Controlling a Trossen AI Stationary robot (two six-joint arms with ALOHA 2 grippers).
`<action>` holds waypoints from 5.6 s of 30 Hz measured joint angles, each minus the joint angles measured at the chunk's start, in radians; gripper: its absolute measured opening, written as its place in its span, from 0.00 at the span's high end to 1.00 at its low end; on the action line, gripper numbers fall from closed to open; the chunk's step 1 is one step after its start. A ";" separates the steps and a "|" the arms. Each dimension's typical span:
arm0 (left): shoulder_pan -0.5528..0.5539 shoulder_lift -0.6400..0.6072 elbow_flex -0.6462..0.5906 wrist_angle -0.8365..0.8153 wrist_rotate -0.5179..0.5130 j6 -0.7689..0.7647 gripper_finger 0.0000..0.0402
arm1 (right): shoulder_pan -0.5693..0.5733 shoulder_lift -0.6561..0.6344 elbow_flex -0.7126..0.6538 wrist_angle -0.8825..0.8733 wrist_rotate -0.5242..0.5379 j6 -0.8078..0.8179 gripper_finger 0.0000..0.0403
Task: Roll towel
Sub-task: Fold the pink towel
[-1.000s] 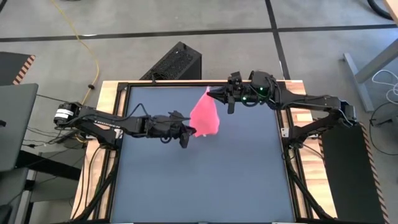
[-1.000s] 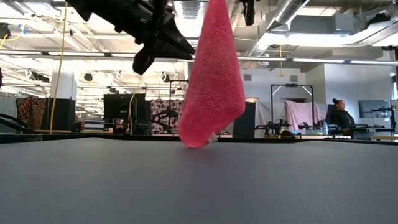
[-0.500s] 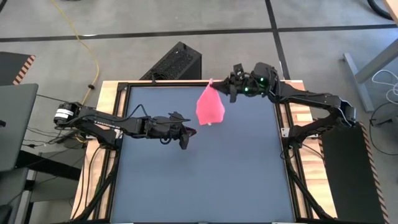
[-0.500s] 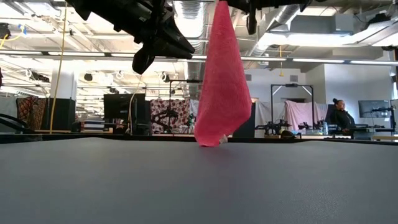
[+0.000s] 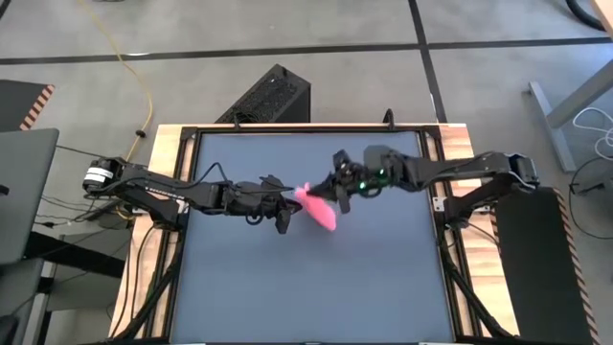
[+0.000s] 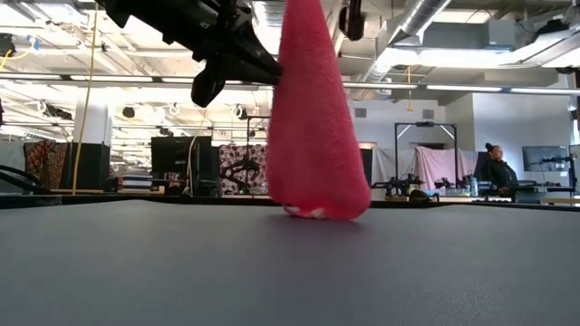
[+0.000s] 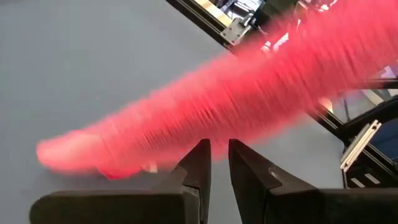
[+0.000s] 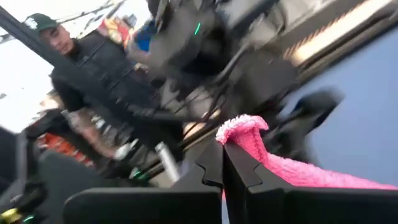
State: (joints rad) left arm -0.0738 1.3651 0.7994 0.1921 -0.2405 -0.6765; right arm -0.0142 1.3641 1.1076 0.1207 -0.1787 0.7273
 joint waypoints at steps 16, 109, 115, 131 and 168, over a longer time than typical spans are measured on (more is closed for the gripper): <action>-0.001 0.000 0.000 -0.001 -0.005 0.001 0.89 | -0.022 0.034 0.000 0.157 0.005 0.001 0.53; 0.011 0.000 0.000 -0.206 -0.053 -0.201 0.89 | -0.280 0.387 -0.101 0.045 -0.008 0.233 0.34; -0.013 0.000 0.000 -0.212 -0.053 -0.202 0.89 | -0.311 0.485 0.099 -0.134 -0.038 0.145 0.34; -0.046 0.000 0.000 -0.234 -0.063 -0.203 0.89 | -0.324 0.539 0.174 -0.344 0.035 0.083 0.34; -0.054 0.000 0.000 -0.238 -0.058 -0.165 0.89 | -0.228 0.726 0.432 -0.587 0.075 -0.082 0.58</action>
State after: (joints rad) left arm -0.1274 1.3651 0.7994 -0.0463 -0.2982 -0.8417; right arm -0.2420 2.0898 1.5393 -0.4667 -0.1036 0.6456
